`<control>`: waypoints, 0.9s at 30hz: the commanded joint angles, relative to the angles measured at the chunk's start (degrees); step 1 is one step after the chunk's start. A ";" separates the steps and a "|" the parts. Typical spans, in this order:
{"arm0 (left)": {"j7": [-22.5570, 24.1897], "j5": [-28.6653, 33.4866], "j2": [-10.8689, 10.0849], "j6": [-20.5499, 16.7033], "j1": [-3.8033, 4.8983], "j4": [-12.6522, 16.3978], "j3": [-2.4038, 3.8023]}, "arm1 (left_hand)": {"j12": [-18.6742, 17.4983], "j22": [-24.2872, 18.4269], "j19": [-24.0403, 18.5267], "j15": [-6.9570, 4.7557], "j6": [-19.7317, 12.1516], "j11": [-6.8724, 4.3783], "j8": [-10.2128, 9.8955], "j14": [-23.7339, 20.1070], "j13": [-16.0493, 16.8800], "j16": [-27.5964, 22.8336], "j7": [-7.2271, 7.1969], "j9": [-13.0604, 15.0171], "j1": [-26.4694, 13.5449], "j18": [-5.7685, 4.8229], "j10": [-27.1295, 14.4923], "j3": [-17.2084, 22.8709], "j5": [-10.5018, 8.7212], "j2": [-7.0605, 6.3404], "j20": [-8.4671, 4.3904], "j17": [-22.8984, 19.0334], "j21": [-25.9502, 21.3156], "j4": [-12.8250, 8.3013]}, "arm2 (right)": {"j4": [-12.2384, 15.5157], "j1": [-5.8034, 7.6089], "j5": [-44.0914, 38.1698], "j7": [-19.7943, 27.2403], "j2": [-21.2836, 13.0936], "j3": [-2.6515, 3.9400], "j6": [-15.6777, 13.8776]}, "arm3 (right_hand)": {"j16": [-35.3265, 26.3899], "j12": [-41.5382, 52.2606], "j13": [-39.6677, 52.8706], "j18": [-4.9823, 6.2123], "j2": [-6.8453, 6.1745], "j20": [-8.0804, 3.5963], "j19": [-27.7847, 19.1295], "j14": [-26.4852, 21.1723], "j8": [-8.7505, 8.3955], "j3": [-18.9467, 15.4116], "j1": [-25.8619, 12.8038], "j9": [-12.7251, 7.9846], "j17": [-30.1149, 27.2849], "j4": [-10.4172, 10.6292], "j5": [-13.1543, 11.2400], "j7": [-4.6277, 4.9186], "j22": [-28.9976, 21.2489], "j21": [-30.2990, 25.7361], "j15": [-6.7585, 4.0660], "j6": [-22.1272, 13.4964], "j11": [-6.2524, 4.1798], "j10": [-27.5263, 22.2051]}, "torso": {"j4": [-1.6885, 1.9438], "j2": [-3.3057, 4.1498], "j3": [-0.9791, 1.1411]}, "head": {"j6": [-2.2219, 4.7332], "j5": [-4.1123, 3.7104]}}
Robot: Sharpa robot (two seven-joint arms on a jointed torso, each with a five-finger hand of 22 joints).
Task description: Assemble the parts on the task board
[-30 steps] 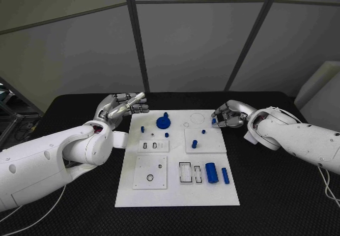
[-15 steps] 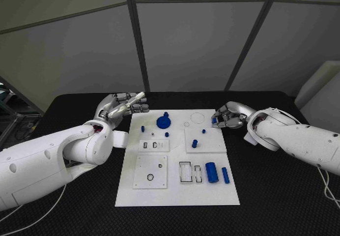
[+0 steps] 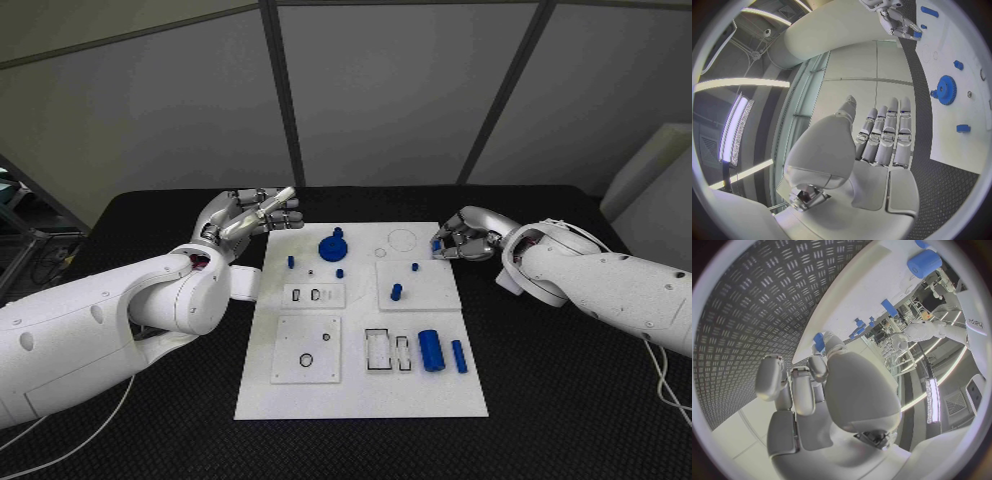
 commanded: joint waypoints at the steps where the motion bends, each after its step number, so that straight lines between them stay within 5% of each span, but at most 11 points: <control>1: 0.46 -0.32 0.01 0.65 0.06 0.04 0.05 | -0.15 -0.09 -0.27 0.45 -0.20 0.21 -0.31 0.00 0.01 -0.36 0.60 0.00 0.23 -1.14 0.17 0.09 0.05 0.35 0.22 0.07 -0.02 -0.28 | 0.07 0.05 -0.29 0.64 0.08 0.02 -2.77 | 0.39 0.30 0.14 -0.49 0.86 -0.30 0.45 4.30 0.66 0.91 0.82 0.23 6.43 -0.22 -0.73 -0.38 0.25 0.43 -0.77 1.05 -0.47 0.42 | 0.03 0.04 0.03 | -0.04 -0.01; 9: 0.45 -0.32 0.00 0.64 0.02 0.01 0.05 | -0.16 -0.10 -0.31 0.43 -0.12 0.19 -0.35 0.04 0.02 -0.49 0.57 0.02 0.29 -1.13 0.25 0.10 0.06 0.44 0.22 0.16 -0.03 -0.43 | 0.71 0.05 -0.27 1.26 -0.09 0.04 -6.41 | 0.70 0.62 0.69 -0.76 2.15 -0.94 1.27 4.45 1.53 3.27 2.29 0.38 7.07 -1.29 -1.58 -1.02 1.49 1.05 -1.34 2.24 -1.08 1.02 | 0.08 -0.01 0.03 | -0.05 0.10; 14: 0.42 -0.32 -0.09 0.61 0.01 0.01 0.05 | -0.16 -0.10 -0.31 0.43 -0.12 0.19 -0.35 0.04 0.02 -0.49 0.57 0.02 0.29 -1.13 0.25 0.10 0.06 0.44 0.22 0.16 -0.03 -0.43 | 3.38 0.08 -0.27 0.17 -0.86 0.09 -7.55 | 0.73 0.53 0.60 -0.76 2.22 -0.97 1.27 4.46 1.58 3.46 2.34 0.38 7.12 -1.36 -1.62 -1.05 1.49 1.05 -1.37 2.28 -1.09 0.98 | -0.11 -0.12 -0.02 | -0.01 0.30; 21: 0.38 -0.32 -0.29 0.54 0.03 0.03 0.06 | -0.16 -0.10 -0.31 0.43 -0.12 0.19 -0.35 0.04 0.02 -0.49 0.57 0.02 0.29 -1.13 0.25 0.10 0.06 0.44 0.22 0.16 -0.03 -0.43 | 11.21 0.25 -1.13 -5.50 -1.81 0.48 -8.83 | 0.75 0.27 0.32 -0.83 2.28 -1.01 1.46 4.47 1.53 3.66 2.26 0.34 7.17 -1.37 -1.73 -1.01 1.79 1.19 -1.39 2.16 -1.08 0.82 | -0.26 -0.32 -0.21 | 0.10 0.52; 27: 0.32 -0.32 -0.14 0.55 0.04 -0.26 0.06 | -0.16 -0.11 -0.32 0.43 -0.09 0.18 -0.35 0.06 0.03 -0.52 0.56 0.02 0.29 -1.12 0.28 0.10 0.05 0.47 0.22 0.19 -0.03 -0.47 | 16.36 0.36 -3.55 -10.24 0.99 0.66 -8.71 | 0.69 0.07 0.09 -0.83 2.31 -1.03 1.46 4.45 1.52 3.75 2.24 0.32 7.04 -1.38 -1.79 -1.00 1.79 1.19 -1.39 2.13 -1.08 0.68 | -0.20 -0.37 -0.22 | 0.05 0.90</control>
